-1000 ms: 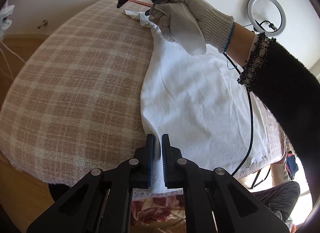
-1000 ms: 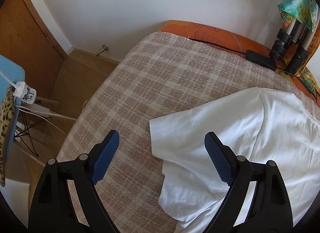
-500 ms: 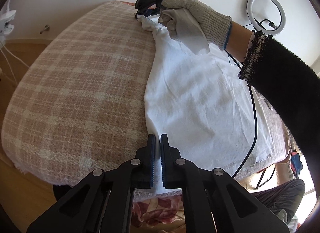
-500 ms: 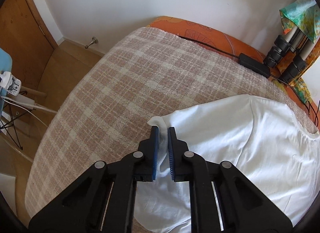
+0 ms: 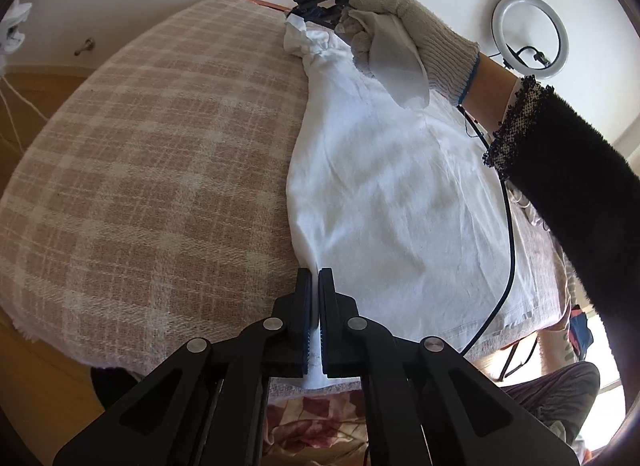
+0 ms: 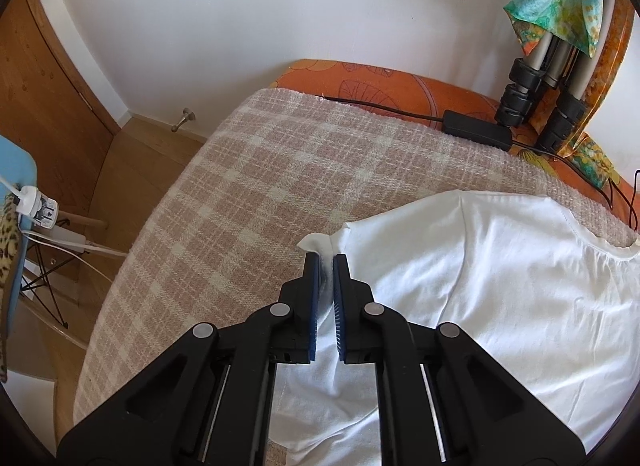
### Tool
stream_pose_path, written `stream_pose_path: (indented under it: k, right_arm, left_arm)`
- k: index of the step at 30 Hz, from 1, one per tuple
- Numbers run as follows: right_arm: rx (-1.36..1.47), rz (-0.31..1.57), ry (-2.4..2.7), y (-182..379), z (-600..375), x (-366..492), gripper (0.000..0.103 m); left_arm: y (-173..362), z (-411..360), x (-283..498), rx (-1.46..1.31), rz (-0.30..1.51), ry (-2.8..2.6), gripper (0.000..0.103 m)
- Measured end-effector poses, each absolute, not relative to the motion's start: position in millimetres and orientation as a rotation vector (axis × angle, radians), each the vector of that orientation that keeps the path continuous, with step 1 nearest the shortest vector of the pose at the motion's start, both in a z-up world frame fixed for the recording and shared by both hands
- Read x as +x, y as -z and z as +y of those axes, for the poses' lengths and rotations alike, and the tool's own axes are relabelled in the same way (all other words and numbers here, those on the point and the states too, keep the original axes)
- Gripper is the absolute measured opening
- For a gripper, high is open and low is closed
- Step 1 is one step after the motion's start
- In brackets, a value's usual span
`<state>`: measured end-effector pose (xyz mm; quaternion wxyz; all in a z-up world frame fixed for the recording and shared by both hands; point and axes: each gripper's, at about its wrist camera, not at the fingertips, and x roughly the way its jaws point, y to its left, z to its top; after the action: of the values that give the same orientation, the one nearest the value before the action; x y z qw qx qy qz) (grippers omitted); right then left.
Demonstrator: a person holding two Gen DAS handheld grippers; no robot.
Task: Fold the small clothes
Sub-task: 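Fold the gripped side over toward the shirt's middle with both grippers, then open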
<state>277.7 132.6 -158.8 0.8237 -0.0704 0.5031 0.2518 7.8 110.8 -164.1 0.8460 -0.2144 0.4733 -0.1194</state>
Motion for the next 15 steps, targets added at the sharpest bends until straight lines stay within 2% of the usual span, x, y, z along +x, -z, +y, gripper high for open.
stream_pose_path:
  k: [10, 15]
  right_arm:
    - [-0.051, 1.012, -0.496, 119, 73, 288, 0.007]
    - [-0.042, 0.993, -0.46, 103, 31, 293, 0.007]
  left_arm:
    - [122, 70, 7, -0.381, 0.896, 0.392, 0.001]
    - [115, 39, 14, -0.354, 0.904, 0.467, 0.001]
